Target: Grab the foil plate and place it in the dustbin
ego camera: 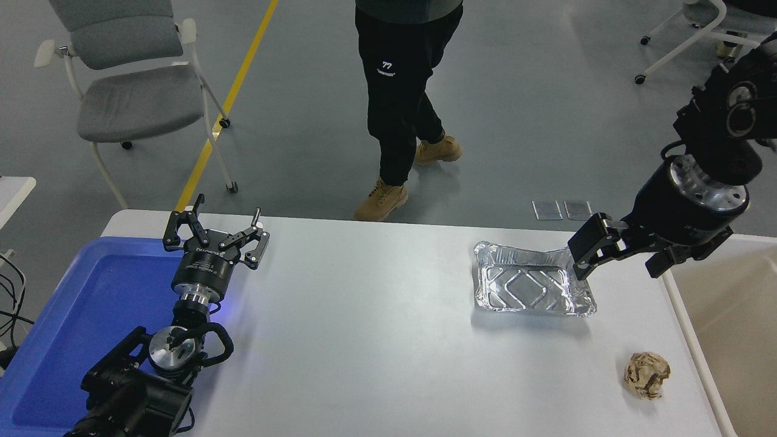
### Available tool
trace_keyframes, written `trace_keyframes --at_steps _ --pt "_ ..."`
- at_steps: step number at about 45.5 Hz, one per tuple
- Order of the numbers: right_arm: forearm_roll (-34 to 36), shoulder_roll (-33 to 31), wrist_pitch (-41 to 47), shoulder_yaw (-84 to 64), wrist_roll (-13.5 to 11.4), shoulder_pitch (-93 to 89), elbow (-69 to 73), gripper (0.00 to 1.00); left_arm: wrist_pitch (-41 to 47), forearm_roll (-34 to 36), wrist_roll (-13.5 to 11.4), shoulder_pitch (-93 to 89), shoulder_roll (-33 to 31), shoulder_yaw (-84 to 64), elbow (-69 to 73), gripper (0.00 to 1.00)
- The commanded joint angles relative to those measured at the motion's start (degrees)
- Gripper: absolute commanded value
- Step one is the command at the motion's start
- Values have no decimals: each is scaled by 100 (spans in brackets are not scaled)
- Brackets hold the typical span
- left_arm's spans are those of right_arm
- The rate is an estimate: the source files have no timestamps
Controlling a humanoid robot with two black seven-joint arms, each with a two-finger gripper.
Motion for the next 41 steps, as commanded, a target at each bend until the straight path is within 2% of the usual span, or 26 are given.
trace_keyframes --at_steps 1,11,18,41 --pt "-19 0 -6 22 0 -20 -100 100 0 0 -2 0 0 0 0 99" --pt "-300 -9 -50 276 -9 -538 -793 100 0 0 -2 0 0 0 0 99" --pt "-590 62 -314 663 -18 -1583 -1961 100 0 0 -2 0 0 0 0 99" --pt "-608 1011 -973 1200 0 -5134 -5653 100 0 0 -2 0 0 0 0 99"
